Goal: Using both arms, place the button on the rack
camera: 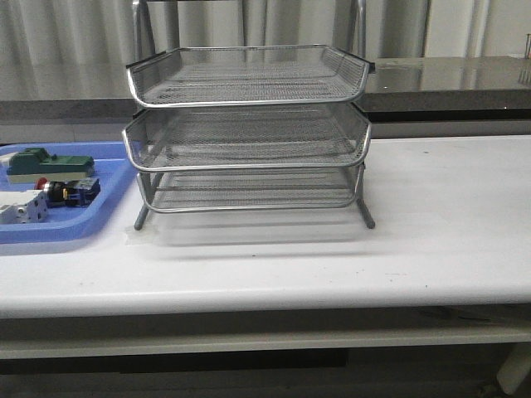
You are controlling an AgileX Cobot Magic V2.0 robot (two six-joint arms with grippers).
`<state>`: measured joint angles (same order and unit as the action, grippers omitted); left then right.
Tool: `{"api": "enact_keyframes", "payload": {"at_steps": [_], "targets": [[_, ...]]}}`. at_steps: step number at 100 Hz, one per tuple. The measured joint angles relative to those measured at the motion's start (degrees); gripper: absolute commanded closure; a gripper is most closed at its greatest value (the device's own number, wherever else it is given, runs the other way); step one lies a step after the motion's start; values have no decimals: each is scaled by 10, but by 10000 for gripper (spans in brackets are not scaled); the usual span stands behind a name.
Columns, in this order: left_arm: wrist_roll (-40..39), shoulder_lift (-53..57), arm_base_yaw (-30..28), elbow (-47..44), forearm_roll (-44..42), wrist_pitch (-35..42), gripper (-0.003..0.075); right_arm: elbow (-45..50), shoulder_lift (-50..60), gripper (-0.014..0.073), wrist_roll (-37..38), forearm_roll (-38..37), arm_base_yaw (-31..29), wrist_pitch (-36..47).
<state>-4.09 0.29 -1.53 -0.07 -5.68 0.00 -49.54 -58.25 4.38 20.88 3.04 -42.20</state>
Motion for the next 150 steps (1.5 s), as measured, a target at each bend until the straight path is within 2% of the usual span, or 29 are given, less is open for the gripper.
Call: {"api": "enact_keyframes", "payload": {"at_steps": [14, 50, 68, 85, 99, 126, 136, 150], "targets": [[0, 0, 0, 0, 0, 0, 716, 0, -56, 112, -69, 96, 0, 21], [0, 0, 0, 0, 0, 0, 716, -1, -229, 112, -364, 410, 2, 103], [0, 0, 0, 0, 0, 0, 716, -8, -311, 124, -492, 533, 19, 119], [0, 0, 0, 0, 0, 0, 716, -32, -375, 130, -578, 631, 35, 120], [0, 0, 0, 0, 0, 0, 716, -65, -421, 130, -607, 667, 46, 114], [0, 0, 0, 0, 0, 0, 716, -116, -481, 137, -612, 677, 59, 94], [0, 0, 0, 0, 0, 0, 716, -118, -489, 229, -613, 678, 62, 90], [0, 0, 0, 0, 0, 0, 716, -119, -490, 422, -613, 678, 62, 89]]}}
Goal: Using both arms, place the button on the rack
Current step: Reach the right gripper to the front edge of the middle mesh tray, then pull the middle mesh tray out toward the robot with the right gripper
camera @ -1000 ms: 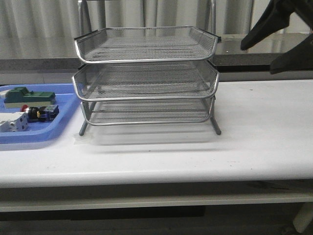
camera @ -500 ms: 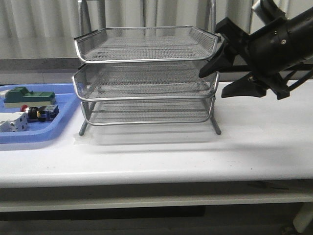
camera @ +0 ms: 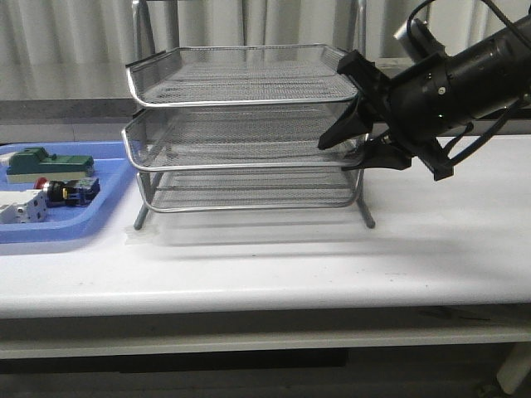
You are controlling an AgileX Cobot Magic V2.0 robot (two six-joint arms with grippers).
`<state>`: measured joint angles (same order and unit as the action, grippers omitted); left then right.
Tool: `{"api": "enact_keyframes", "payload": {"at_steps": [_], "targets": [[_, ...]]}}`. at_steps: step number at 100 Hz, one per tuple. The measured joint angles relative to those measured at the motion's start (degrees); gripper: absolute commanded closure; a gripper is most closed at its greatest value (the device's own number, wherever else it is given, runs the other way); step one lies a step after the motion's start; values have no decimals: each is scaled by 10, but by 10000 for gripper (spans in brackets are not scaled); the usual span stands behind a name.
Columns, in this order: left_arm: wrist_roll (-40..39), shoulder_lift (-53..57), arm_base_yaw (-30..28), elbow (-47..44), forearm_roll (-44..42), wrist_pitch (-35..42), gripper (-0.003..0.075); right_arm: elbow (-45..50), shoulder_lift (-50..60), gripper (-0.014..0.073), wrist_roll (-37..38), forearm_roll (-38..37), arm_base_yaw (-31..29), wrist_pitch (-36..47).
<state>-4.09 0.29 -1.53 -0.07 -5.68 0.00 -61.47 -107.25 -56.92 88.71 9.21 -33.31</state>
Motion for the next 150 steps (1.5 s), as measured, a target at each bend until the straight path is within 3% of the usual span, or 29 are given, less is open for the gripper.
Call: {"api": "enact_keyframes", "payload": {"at_steps": [12, 20, 66, 150], "targets": [[0, 0, 0, 0, 0, 0, 716, 0, -1, 561, 0, 0, -1, 4], [0, 0, 0, 0, 0, 0, 716, 0, -2, 595, 8, 4, -1, 1], [0, 0, 0, 0, 0, 0, 716, 34, -1, 595, 3, 30, -2, -10], [0, 0, 0, 0, 0, 0, 716, 257, 160, 594, -49, 38, -1, -32]]}}
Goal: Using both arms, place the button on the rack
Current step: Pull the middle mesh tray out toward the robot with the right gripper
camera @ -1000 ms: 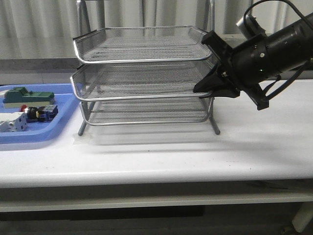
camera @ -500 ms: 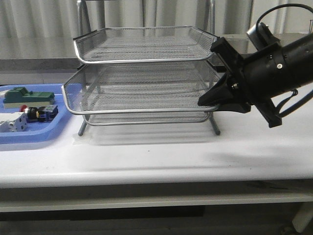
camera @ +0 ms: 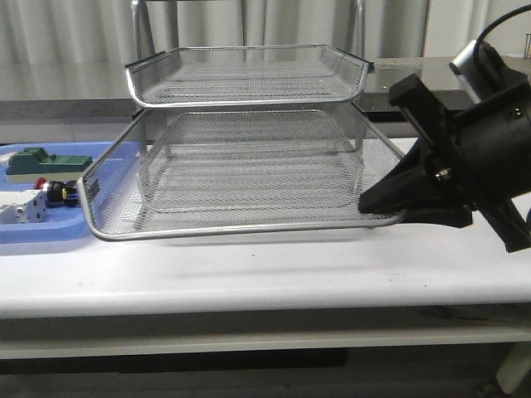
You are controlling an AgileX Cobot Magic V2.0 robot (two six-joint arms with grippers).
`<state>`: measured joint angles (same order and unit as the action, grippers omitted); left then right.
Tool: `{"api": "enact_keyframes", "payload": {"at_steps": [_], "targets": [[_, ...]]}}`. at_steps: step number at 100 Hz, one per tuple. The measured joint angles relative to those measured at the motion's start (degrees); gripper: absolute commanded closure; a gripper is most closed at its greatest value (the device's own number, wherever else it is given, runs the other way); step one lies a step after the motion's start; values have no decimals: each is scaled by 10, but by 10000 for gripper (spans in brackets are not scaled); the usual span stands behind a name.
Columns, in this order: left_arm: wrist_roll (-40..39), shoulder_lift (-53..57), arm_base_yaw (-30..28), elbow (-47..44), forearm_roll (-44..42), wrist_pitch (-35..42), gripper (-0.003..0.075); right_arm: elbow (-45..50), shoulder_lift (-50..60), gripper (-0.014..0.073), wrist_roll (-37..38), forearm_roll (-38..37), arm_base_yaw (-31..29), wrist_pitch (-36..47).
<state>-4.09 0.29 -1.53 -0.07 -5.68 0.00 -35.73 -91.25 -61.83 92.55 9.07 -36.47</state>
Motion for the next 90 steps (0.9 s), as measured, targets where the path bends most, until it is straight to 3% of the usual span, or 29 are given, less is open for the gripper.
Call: {"api": "enact_keyframes", "payload": {"at_steps": [10, 20, 39, 51, 90], "targets": [[0, 0, 0, 0, 0, 0, 716, 11, 9, 578, 0, -3, 0, 0], [0, 0, 0, 0, 0, 0, 716, 14, 12, 496, 0, -5, 0, 0], [0, 0, 0, 0, 0, 0, 716, 15, 12, 127, -5, -19, 0, 16], [0, 0, 0, 0, 0, 0, 716, 17, 12, -30, -10, -29, 0, 31], [0, 0, 0, 0, 0, 0, 716, 21, 70, -48, -18, -38, 0, 34]]}}
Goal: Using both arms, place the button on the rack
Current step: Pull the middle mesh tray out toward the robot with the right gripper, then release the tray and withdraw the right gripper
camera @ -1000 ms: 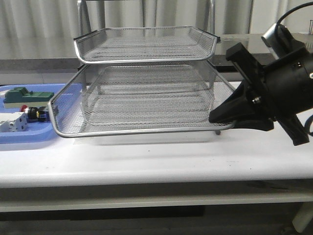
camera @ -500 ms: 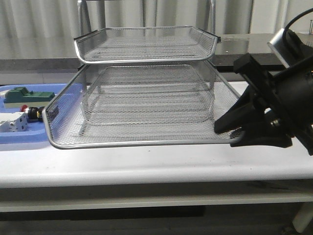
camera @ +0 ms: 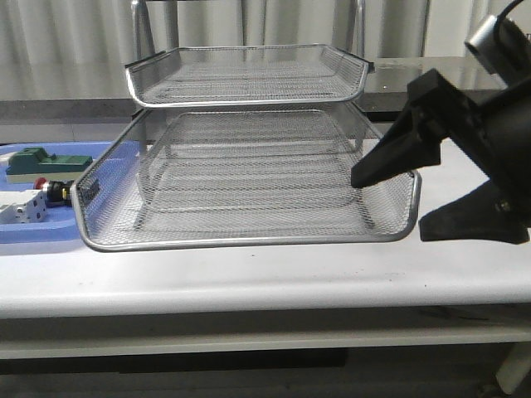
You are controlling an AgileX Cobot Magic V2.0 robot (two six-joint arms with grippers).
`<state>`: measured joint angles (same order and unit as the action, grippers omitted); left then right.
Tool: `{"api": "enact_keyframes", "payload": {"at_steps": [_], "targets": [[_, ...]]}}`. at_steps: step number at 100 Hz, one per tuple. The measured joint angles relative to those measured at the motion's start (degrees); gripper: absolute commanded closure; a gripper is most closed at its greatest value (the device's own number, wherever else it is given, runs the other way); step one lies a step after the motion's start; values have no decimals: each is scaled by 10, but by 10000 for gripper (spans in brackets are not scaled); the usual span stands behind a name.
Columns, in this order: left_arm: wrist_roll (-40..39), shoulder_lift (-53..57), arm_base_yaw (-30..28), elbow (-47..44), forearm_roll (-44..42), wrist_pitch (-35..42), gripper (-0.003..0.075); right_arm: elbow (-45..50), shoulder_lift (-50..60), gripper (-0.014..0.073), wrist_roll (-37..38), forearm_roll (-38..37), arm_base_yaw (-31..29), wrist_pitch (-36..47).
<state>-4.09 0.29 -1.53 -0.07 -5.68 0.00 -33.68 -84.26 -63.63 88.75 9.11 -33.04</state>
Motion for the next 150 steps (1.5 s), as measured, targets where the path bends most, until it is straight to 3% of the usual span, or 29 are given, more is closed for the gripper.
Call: {"api": "enact_keyframes", "payload": {"at_steps": [14, 28, 63, 82, 98, 124, 150], "targets": [[0, 0, 0, 0, 0, 0, 716, 0, 38, -48, 16, -18, 0, 0], [0, 0, 0, 0, 0, 0, 716, 0, 78, -48, 82, -100, 0, 0], [0, 0, 0, 0, 0, 0, 716, -13, 217, -48, 357, -452, 0, -32], [0, 0, 0, 0, 0, 0, 716, -64, 291, -48, 555, -690, 0, -120], [0, 0, 0, 0, 0, 0, 716, -104, 340, -48, 666, -844, 0, -210], [0, 0, 0, 0, 0, 0, 716, -113, 420, -48, 728, -913, 0, -305], [0, 0, 0, 0, 0, 0, 716, -113, 479, -33, 745, -933, 0, -314]]}}
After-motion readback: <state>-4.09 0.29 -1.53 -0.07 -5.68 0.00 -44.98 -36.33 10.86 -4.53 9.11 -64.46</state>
